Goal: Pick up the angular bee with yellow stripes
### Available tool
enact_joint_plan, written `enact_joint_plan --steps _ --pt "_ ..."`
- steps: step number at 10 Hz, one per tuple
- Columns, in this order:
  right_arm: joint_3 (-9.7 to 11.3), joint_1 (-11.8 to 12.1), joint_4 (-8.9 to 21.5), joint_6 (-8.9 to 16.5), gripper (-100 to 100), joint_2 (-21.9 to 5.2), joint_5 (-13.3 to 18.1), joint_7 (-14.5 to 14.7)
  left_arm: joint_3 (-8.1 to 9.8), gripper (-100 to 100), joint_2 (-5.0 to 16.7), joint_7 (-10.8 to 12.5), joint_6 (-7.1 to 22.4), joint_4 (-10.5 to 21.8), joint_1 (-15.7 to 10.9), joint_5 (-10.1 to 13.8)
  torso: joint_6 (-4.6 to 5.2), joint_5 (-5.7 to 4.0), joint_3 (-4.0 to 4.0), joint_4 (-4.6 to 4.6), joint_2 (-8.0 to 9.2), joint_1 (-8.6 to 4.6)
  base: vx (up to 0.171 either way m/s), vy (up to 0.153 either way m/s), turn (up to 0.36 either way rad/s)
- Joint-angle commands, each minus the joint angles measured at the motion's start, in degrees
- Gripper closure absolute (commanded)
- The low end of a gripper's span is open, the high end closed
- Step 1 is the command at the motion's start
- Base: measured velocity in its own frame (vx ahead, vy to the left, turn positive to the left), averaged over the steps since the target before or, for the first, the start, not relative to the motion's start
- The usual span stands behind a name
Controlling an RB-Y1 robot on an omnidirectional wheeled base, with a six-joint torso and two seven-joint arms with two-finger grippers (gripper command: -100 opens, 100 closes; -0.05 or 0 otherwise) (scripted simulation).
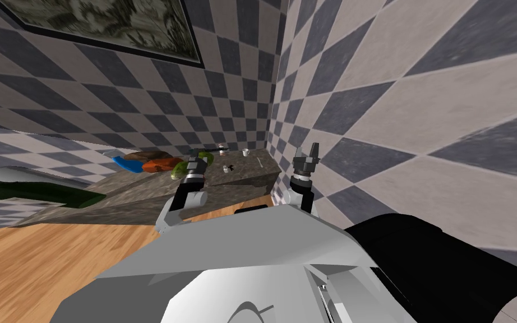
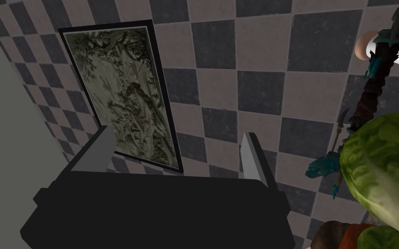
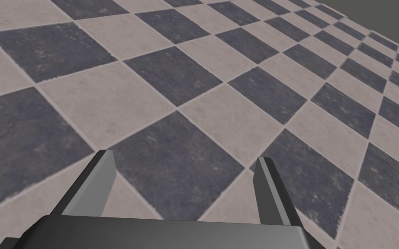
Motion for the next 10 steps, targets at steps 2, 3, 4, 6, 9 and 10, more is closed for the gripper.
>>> enact_joint_plan --steps 2,3,4,6,9,10 --pt "0.0 0.0 0.0 0.0 0 0.0 0.0 0.0 -0.11 -100 0.9 0.9 3.3 2.8 -2.4 0.8 0.01 0.00 -0.01 0.00 -0.01 -0.02 -0.029 -0.027 -0.004" --pt "0.0 0.0 0.0 0.0 0 0.0 0.0 0.0 -0.17 -100 1.7 1.8 5.6 5.2 -4.6 1.5 0.00 0.00 -0.01 0.00 -0.02 -0.01 -0.033 -0.034 -0.008" --pt "0.0 0.0 0.0 0.0 0 0.0 0.0 0.0 -0.17 -100 1.7 1.8 6.2 5.3 -4.6 1.5 0.01 -0.01 -0.01 0.00 -0.01 -0.05 -0.027 -0.028 -0.006" --pt "0.0 0.0 0.0 0.0 0 0.0 0.0 0.0 -0.24 -100 2.5 2.7 9.2 8.0 -6.9 2.2 0.01 0.00 -0.02 -0.01 -0.04 -0.01 -0.026 -0.022 -0.010" --pt "0.0 0.0 0.0 0.0 0 0.0 0.0 0.0 -0.39 -100 4.1 4.5 14.4 13.0 -11.6 3.7 -0.01 -0.01 0.00 0.00 0.00 -0.02 -0.036 -0.030 -0.012" --pt "0.0 0.0 0.0 0.0 0 0.0 0.0 0.0 -0.39 -100 4.1 4.5 15.4 13.4 -11.6 3.7 0.00 -0.01 0.00 0.00 0.01 -0.03 -0.030 -0.021 -0.009"
